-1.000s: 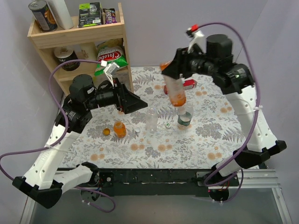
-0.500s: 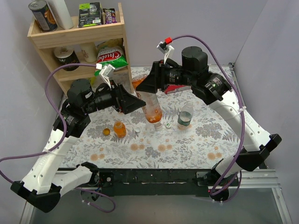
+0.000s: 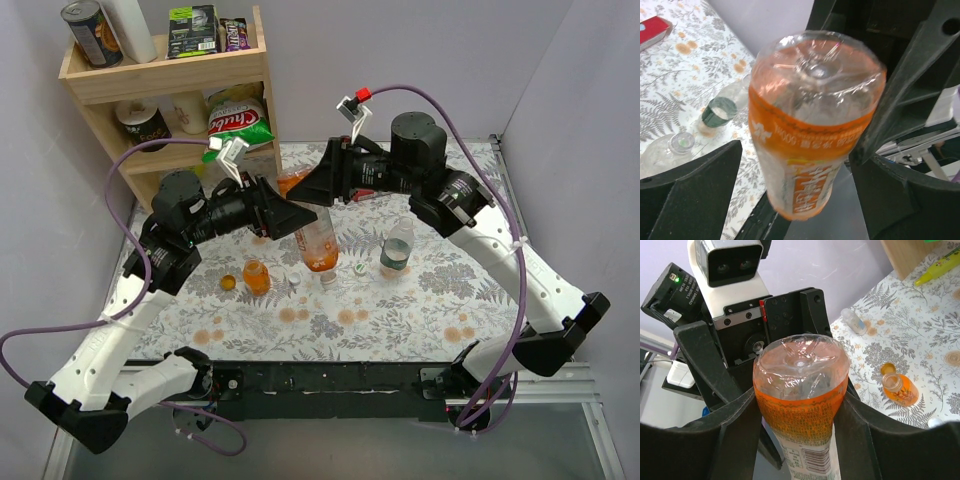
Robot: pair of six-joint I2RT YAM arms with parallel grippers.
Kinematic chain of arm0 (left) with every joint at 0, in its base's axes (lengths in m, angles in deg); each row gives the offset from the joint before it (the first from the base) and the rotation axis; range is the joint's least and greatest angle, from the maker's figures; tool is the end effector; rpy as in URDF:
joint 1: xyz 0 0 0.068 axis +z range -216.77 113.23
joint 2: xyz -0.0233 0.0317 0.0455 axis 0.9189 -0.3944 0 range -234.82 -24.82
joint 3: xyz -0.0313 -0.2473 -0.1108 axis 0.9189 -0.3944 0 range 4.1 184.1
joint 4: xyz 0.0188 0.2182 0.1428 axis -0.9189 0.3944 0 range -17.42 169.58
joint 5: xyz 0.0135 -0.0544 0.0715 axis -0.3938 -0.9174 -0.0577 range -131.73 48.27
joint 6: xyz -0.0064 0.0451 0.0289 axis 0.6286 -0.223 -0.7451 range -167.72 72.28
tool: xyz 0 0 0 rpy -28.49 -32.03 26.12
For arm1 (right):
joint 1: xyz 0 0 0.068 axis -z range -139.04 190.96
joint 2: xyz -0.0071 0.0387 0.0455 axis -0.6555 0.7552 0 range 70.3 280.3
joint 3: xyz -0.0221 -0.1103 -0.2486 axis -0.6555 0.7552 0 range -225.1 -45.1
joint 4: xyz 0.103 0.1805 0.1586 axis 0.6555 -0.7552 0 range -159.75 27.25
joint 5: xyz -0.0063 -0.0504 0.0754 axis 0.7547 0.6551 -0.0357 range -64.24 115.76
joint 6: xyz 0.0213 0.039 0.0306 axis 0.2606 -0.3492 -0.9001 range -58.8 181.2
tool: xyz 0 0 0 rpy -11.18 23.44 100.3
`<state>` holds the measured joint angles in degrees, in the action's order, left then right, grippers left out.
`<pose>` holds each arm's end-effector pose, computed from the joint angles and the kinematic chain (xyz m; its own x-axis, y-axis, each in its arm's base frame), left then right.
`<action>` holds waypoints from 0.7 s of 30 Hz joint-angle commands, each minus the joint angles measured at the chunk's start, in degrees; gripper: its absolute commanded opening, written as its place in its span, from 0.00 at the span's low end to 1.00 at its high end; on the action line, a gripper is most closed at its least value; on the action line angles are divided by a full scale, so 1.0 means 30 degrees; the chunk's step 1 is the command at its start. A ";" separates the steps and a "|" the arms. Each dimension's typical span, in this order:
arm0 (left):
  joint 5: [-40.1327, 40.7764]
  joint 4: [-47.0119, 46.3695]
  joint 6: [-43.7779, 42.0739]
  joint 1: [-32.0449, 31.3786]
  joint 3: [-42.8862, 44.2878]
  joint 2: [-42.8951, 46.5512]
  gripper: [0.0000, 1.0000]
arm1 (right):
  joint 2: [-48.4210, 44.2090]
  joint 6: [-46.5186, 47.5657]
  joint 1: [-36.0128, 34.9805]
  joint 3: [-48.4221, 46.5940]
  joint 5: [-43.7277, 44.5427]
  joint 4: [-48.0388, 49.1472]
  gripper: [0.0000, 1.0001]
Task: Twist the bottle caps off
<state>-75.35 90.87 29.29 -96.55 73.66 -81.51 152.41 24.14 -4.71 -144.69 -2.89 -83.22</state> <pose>0.1669 -0.1182 0.4374 -0.8876 -0.4269 -0.1728 0.1207 0.1466 -0.9818 0.2006 0.2297 0.5003 -0.6090 0.1335 -0.7819 -0.7460 0.2386 0.6218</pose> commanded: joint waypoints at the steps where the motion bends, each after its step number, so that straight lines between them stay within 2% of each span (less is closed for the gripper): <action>1: 0.0105 -0.2136 0.1339 -0.0356 -0.0802 0.0321 0.82 | -0.0913 -0.0509 -0.0245 0.0589 0.0260 0.2252 0.31; 4: 0.0455 -0.3076 0.1750 -0.0970 -0.1272 0.0379 0.71 | -0.1118 -0.0654 -0.0333 0.1145 0.0436 0.2690 0.32; 7: 0.0838 -0.3018 0.1634 -0.1586 -0.1418 0.0438 0.54 | -0.1469 -0.0743 -0.0334 0.1732 0.0699 0.3044 0.32; 8: 0.0809 -0.2960 0.1634 -0.1703 -0.1448 0.0409 0.45 | -0.1557 -0.0598 -0.0333 0.1761 0.0874 0.2986 0.32; 12: 0.1070 -0.2843 0.1663 -0.1821 -0.1595 0.0613 0.34 | -0.2141 -0.0274 -0.0334 0.2141 0.1927 0.2692 0.37; 15: 0.2212 -0.2580 0.1751 -0.1821 -0.1536 0.0848 0.30 | -0.2989 -0.0041 -0.0333 0.2785 0.3211 0.2839 0.59; 16: 0.2882 -0.2521 0.1780 -0.1821 -0.1507 0.0877 0.29 | -0.3313 0.0047 -0.0333 0.2932 0.3742 0.2810 0.75; 19: 0.4027 -0.1994 0.2306 -0.1821 -0.1420 0.0994 0.28 | -0.4718 0.0253 -0.0217 0.3576 0.6056 0.2488 0.87; 21: 0.5257 -0.1701 0.2947 -0.1821 -0.1361 0.1170 0.27 | -0.5944 0.0428 -0.0158 0.4336 0.7662 0.2603 0.88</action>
<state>-67.86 83.52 35.06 -102.32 69.31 -80.07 142.51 23.55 -5.56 -133.39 9.22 -78.89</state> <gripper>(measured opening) 0.466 0.865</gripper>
